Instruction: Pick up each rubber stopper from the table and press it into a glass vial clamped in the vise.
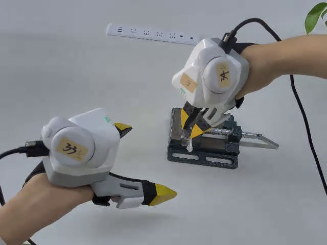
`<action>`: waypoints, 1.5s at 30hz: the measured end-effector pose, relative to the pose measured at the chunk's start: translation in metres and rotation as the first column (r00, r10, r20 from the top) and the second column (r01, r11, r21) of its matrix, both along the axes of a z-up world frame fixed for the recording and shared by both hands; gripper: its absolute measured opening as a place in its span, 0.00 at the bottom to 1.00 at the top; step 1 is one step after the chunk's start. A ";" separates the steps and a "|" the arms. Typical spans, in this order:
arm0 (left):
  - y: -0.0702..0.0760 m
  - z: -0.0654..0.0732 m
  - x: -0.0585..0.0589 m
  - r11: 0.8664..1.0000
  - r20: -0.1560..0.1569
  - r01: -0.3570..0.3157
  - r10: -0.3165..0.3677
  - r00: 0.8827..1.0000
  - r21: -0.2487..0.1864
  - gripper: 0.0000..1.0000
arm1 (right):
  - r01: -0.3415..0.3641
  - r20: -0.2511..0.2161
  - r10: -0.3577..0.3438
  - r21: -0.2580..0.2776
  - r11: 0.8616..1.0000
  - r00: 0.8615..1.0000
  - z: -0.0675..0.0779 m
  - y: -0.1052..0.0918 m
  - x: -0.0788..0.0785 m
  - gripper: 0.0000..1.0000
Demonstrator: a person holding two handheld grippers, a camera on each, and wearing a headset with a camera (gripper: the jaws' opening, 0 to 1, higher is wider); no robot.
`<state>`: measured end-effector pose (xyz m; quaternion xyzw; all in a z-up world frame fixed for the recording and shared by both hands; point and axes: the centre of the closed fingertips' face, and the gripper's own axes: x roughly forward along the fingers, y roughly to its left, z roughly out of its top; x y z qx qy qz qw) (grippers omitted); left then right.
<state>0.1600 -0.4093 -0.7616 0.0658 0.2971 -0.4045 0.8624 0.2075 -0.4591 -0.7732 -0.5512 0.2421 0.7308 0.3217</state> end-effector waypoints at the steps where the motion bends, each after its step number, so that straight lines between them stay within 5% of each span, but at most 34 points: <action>1: 0.000 0.000 0.000 1.000 -0.001 0.000 0.000 1.000 0.001 0.94 | -0.017 0.000 0.017 0.003 1.000 1.000 0.000 0.000 0.000 0.06; 19: -0.002 -0.002 0.000 1.000 -0.008 0.007 -0.007 1.000 -0.002 0.94 | -0.015 0.015 0.015 0.004 1.000 1.000 0.001 0.000 -0.002 0.08; 24: -0.002 -0.003 0.000 1.000 -0.010 0.007 -0.007 1.000 -0.001 0.94 | -0.017 0.029 0.017 0.012 1.000 0.999 0.002 0.001 -0.001 0.17; 30: -0.001 -0.004 0.000 1.000 -0.012 0.007 -0.007 1.000 -0.004 0.94 | 0.005 -0.010 -0.005 0.033 0.999 1.000 0.009 0.008 -0.005 0.19; 45: -0.001 -0.002 0.001 1.000 -0.006 0.002 -0.002 1.000 -0.009 0.94 | 0.135 -0.065 -0.136 -0.015 0.991 0.989 0.015 0.001 0.003 0.00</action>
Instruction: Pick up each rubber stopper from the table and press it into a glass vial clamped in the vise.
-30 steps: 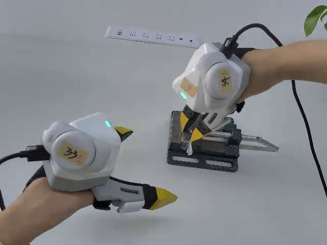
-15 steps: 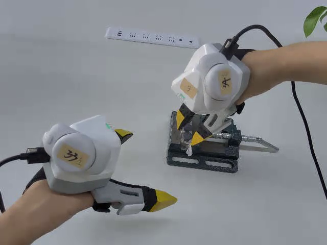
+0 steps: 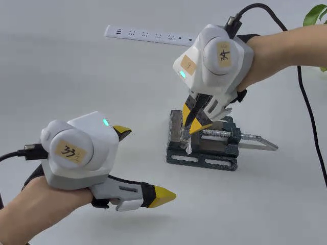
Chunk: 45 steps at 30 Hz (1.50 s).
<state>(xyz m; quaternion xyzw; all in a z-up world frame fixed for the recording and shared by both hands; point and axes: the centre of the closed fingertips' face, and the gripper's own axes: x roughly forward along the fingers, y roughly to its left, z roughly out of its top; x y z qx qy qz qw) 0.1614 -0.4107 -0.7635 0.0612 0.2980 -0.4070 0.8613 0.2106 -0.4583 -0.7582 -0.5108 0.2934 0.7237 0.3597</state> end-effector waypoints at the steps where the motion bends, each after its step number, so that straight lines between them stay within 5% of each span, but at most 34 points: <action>1: 0.000 0.000 0.000 1.000 -0.001 0.000 0.000 1.000 0.000 0.94 | -0.002 0.001 0.002 0.000 1.000 1.000 -0.001 0.000 0.000 0.00; 27: 0.003 -0.003 -0.003 1.000 -0.010 0.000 0.000 1.000 0.005 0.93 | 0.039 -0.025 -0.040 -0.044 0.998 0.999 -0.007 0.001 -0.002 0.00; 45: 0.000 -0.005 -0.004 1.000 -0.013 0.007 -0.006 1.000 0.007 0.93 | 0.176 -0.066 -0.187 -0.138 0.975 0.980 -0.007 -0.002 -0.005 0.00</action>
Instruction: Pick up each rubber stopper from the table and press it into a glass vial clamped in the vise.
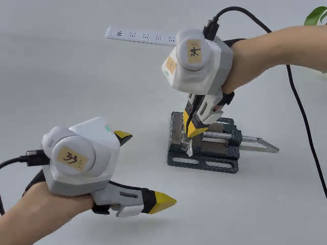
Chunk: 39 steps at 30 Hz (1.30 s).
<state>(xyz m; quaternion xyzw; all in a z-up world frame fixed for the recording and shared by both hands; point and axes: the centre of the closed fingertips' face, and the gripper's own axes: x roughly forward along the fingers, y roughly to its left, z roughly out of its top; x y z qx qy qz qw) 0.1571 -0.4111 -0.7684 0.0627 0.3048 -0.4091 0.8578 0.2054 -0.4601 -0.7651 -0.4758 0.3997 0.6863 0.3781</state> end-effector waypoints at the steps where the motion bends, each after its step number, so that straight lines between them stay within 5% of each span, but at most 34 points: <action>1: 0.000 0.000 0.000 1.000 0.000 0.001 -0.001 1.000 -0.001 0.93 | 0.004 0.002 -0.004 -0.001 1.000 1.000 0.000 0.000 0.000 0.00; 13: -0.001 -0.001 0.000 1.000 -0.005 -0.014 0.013 1.000 -0.008 0.93 | 0.061 0.060 -0.060 -0.015 0.998 0.996 -0.003 0.002 0.001 0.00; 18: 0.002 -0.003 0.001 1.000 -0.008 -0.020 0.020 1.000 -0.009 0.92 | 0.030 0.087 -0.028 -0.015 0.999 0.996 -0.003 0.001 0.002 0.00; 39: 0.004 -0.002 0.004 0.999 -0.004 -0.039 0.039 0.999 -0.016 0.91 | 0.072 0.084 -0.072 0.006 0.997 0.994 -0.005 -0.002 0.001 0.00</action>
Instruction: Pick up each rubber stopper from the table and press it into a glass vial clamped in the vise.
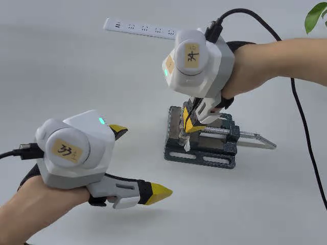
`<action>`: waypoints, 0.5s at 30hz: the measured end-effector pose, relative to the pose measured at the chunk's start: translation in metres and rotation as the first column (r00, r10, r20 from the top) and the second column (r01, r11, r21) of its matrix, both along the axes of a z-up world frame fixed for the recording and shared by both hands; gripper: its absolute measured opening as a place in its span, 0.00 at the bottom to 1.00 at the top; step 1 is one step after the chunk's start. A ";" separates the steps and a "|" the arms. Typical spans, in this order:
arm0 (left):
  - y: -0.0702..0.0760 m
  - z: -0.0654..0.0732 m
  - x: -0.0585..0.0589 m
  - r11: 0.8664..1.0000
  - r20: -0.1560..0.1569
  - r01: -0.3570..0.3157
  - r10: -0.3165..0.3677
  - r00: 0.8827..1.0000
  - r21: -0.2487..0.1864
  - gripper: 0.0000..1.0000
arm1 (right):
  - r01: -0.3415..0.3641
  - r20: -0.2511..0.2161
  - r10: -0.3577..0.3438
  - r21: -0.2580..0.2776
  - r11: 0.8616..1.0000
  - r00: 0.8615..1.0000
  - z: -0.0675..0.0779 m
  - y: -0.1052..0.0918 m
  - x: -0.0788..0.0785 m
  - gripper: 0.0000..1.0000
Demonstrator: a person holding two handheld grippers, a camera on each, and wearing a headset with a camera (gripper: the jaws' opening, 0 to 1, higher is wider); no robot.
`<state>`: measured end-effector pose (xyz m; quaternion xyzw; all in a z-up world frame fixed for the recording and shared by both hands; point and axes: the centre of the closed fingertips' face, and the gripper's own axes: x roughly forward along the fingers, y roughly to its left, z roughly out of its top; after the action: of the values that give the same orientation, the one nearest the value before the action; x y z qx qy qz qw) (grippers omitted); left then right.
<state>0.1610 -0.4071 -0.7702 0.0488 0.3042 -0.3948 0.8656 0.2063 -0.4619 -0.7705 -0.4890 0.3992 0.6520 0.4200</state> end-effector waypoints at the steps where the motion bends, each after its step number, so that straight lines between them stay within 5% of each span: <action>1: 0.000 0.000 0.000 1.000 0.001 0.001 -0.001 1.000 0.001 0.92 | 0.009 -0.003 -0.009 0.006 1.000 1.000 0.000 0.000 0.000 0.00; 15: 0.000 -0.001 0.002 1.000 0.002 -0.005 0.005 1.000 -0.005 0.91 | -0.014 0.021 0.015 -0.021 1.000 1.000 -0.002 0.001 0.001 0.00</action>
<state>0.1626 -0.4074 -0.7708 0.0461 0.3023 -0.3932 0.8671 0.2073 -0.4605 -0.7723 -0.5030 0.3978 0.6457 0.4145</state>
